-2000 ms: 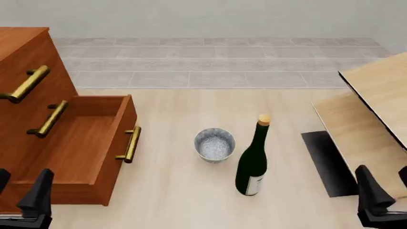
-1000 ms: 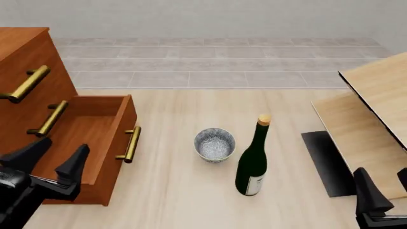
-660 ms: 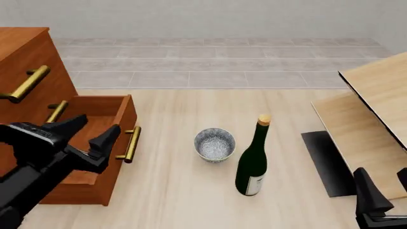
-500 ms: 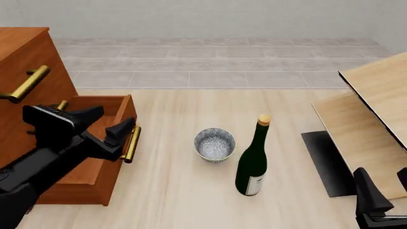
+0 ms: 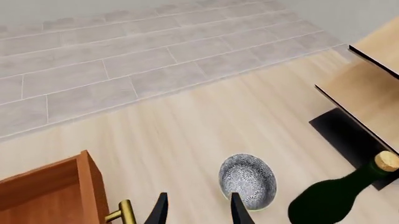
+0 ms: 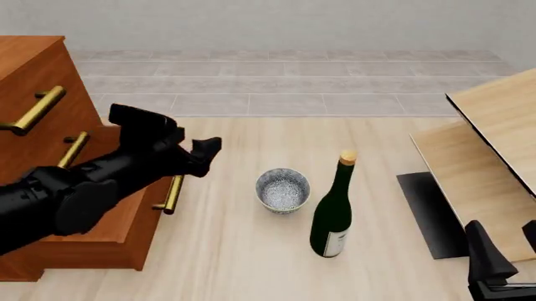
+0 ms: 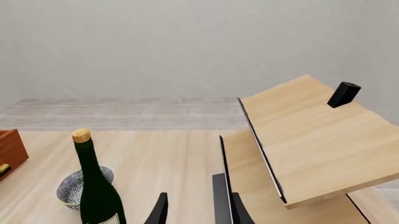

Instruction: Put the bowl on top of the cabinet.

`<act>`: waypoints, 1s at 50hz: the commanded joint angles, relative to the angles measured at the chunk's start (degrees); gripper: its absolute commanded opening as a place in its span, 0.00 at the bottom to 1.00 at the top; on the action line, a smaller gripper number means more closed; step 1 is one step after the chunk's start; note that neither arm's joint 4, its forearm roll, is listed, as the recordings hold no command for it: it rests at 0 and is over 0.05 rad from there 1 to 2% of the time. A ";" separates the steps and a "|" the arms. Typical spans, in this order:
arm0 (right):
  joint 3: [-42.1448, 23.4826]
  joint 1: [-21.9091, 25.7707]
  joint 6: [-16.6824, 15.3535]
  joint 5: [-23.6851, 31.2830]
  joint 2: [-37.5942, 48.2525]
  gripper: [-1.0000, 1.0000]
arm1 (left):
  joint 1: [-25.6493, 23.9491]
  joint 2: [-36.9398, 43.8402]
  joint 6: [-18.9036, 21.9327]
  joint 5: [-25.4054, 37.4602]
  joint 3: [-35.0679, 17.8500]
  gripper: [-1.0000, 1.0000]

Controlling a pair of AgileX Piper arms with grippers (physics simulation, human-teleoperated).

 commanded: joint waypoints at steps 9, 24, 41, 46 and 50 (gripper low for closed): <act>-0.15 0.06 0.20 -0.15 0.42 1.00 | 1.21 13.68 -3.62 -0.38 -9.32 1.00; 0.07 -0.12 0.40 -0.11 -0.10 1.00 | 2.87 20.12 -7.23 -0.90 -13.29 1.00; 0.13 0.09 0.38 -0.12 -0.11 1.00 | 0.83 23.32 -10.45 -4.34 -11.11 1.00; 0.13 0.10 0.30 -0.11 -0.15 1.00 | 0.38 24.24 -11.42 -5.03 -10.92 1.00; 0.11 0.13 0.27 -0.23 -0.08 1.00 | -0.05 25.25 -12.12 -5.56 -11.01 1.00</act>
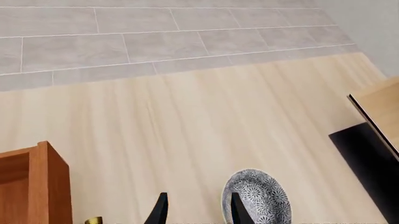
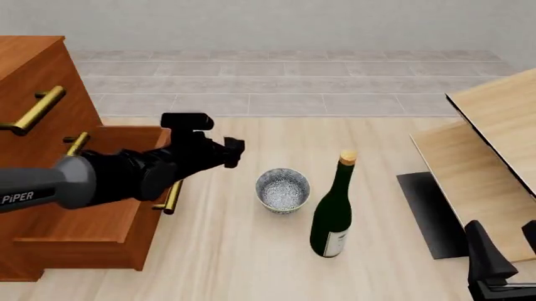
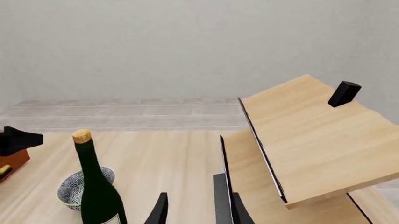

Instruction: Put the bowl on top of the cabinet.

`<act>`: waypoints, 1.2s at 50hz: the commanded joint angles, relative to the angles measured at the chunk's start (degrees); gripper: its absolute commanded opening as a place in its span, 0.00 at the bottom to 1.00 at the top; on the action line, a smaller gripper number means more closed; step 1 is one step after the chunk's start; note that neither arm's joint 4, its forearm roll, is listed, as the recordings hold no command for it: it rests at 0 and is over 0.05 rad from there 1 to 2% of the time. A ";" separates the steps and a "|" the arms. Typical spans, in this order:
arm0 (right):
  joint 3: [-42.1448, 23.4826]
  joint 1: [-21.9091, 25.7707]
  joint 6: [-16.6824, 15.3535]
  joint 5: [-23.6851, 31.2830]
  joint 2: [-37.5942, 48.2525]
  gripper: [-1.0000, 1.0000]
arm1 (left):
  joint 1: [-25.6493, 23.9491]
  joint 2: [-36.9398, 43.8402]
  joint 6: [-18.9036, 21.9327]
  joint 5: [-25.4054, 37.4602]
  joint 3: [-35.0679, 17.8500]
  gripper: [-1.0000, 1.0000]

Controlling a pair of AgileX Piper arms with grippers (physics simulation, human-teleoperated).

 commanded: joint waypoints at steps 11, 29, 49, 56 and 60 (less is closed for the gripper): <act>-0.12 0.05 -0.08 0.09 -0.16 1.00 | -1.61 3.63 -2.89 -1.88 -0.83 1.00; 0.09 0.06 0.26 -0.10 -0.16 1.00 | -2.99 6.13 -5.59 -2.84 -1.50 1.00; -0.11 -0.01 0.27 0.01 -0.13 1.00 | -4.00 8.12 -7.14 -5.31 -0.49 1.00; 0.03 -0.02 0.14 -0.09 -0.18 1.00 | -4.51 9.54 -7.61 -6.47 -0.02 1.00; 0.02 -0.04 0.09 -0.08 -0.21 1.00 | -4.75 10.31 -7.89 -6.65 -0.10 1.00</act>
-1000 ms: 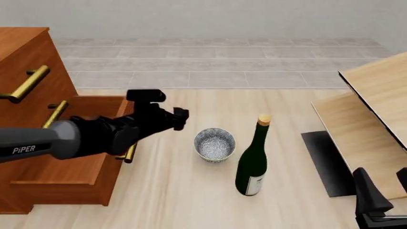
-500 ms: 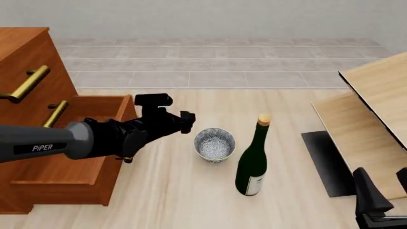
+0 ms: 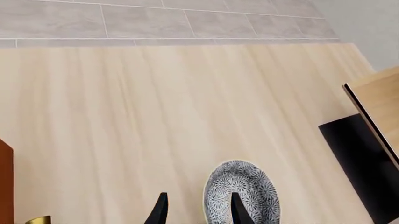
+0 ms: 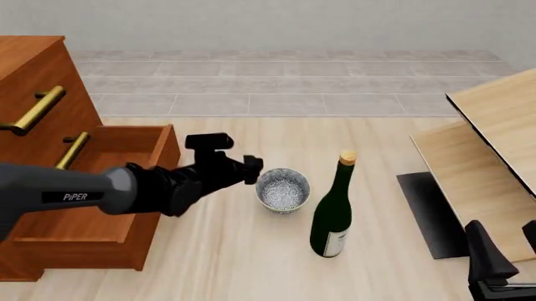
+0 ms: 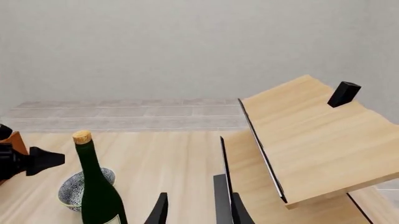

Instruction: Put the bowl on top of the cabinet.

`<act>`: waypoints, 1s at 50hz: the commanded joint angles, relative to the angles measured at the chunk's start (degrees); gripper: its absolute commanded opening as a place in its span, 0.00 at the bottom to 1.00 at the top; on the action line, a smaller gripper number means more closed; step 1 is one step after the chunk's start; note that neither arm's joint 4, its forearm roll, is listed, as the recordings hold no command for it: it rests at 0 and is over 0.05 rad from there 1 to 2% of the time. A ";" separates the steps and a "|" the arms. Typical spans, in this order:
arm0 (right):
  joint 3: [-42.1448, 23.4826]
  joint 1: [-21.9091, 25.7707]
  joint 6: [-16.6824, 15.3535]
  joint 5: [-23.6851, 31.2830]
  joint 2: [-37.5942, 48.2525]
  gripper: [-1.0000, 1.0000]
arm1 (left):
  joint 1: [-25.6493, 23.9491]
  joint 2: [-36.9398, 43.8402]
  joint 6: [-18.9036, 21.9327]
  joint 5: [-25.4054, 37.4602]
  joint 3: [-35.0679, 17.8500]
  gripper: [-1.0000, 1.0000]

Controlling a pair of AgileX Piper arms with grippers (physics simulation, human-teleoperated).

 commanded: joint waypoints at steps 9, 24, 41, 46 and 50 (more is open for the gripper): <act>-0.18 0.01 -0.22 0.20 0.08 1.00 | -1.33 3.42 -1.83 -2.30 0.50 1.00; 0.10 0.00 -0.33 0.05 0.05 1.00 | -1.94 5.77 -2.94 -3.65 0.11 1.00; 0.00 0.06 -0.19 0.21 0.08 1.00 | -3.42 8.09 -4.74 -5.88 0.52 1.00; 0.11 0.08 -0.09 0.12 0.06 1.00 | -3.80 8.69 -5.21 -6.44 0.62 1.00; 0.16 0.05 0.02 0.08 0.04 1.00 | -4.14 9.17 -5.39 -6.97 0.83 1.00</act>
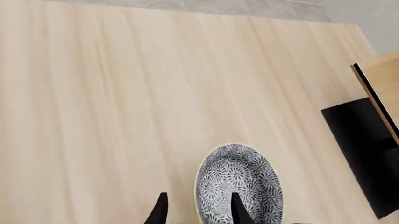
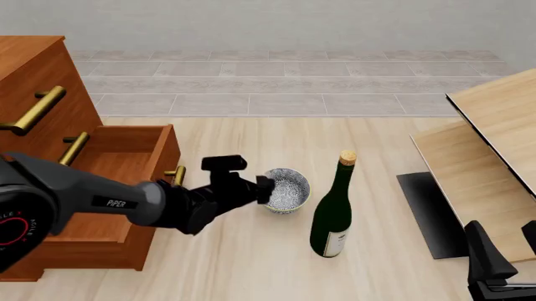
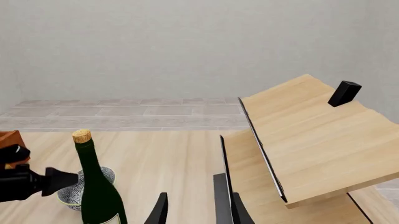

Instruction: Put the bowl on top of the cabinet.

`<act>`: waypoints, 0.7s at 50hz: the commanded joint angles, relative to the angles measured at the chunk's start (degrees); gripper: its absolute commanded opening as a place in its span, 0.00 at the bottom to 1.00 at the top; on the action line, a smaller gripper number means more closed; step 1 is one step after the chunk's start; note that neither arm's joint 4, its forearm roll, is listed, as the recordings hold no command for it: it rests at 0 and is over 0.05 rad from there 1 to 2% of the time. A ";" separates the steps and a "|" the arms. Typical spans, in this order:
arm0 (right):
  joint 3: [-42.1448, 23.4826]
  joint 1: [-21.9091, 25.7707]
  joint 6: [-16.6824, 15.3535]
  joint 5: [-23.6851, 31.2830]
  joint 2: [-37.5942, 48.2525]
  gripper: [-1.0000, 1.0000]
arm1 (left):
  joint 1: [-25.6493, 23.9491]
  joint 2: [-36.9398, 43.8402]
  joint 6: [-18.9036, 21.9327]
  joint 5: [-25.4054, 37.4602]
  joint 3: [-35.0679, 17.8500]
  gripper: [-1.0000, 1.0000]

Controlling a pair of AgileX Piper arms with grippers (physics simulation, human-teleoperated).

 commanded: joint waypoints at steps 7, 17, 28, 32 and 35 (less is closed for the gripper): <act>0.10 -0.02 0.42 -0.10 -0.01 1.00 | -1.25 2.03 -1.02 -1.46 -0.05 1.00; 0.07 -0.11 0.68 -0.21 0.09 1.00 | -1.24 3.56 -1.22 -1.93 -0.67 1.00; 0.07 -0.10 0.95 -0.32 0.20 1.00 | -1.23 4.96 -1.24 -2.30 -1.36 1.00; 0.04 -0.12 1.03 -0.46 0.37 1.00 | -1.20 5.12 -1.29 -2.28 -1.42 1.00; 0.06 -0.14 1.11 -0.39 0.28 1.00 | -1.35 5.03 -1.43 -2.79 -1.08 1.00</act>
